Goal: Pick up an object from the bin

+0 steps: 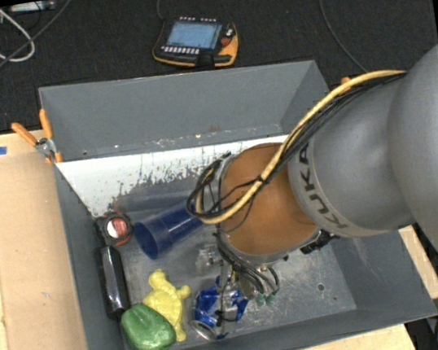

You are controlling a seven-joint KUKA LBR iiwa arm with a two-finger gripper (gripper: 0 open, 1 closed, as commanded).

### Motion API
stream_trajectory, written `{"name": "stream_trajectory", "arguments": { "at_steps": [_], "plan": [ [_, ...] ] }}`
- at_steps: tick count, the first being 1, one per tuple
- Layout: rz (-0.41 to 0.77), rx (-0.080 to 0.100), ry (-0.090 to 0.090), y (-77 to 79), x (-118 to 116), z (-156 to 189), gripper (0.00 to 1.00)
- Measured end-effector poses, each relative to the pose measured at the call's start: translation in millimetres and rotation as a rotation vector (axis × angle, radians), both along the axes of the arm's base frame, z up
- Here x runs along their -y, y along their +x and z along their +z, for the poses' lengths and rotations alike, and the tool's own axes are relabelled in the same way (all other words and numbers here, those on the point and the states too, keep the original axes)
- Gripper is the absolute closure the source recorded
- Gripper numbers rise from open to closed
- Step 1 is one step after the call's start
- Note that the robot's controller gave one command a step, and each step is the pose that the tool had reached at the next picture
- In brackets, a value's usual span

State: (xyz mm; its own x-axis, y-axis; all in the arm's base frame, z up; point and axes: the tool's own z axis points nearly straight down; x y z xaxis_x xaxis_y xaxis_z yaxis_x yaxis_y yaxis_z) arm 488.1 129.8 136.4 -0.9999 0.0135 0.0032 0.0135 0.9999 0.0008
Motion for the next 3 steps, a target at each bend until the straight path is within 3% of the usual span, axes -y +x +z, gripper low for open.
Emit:
{"name": "stream_trajectory", "arguments": {
  "at_steps": [1, 2, 3],
  "plan": [
    [0.002, 0.000, 0.000, 0.4, 0, 0, 0.00],
    [0.065, -0.002, -0.002, 46.3, 51, -46, 0.00],
    [0.016, 0.002, 0.005, 26.9, 17, -67, 1.00]
  ]
}}
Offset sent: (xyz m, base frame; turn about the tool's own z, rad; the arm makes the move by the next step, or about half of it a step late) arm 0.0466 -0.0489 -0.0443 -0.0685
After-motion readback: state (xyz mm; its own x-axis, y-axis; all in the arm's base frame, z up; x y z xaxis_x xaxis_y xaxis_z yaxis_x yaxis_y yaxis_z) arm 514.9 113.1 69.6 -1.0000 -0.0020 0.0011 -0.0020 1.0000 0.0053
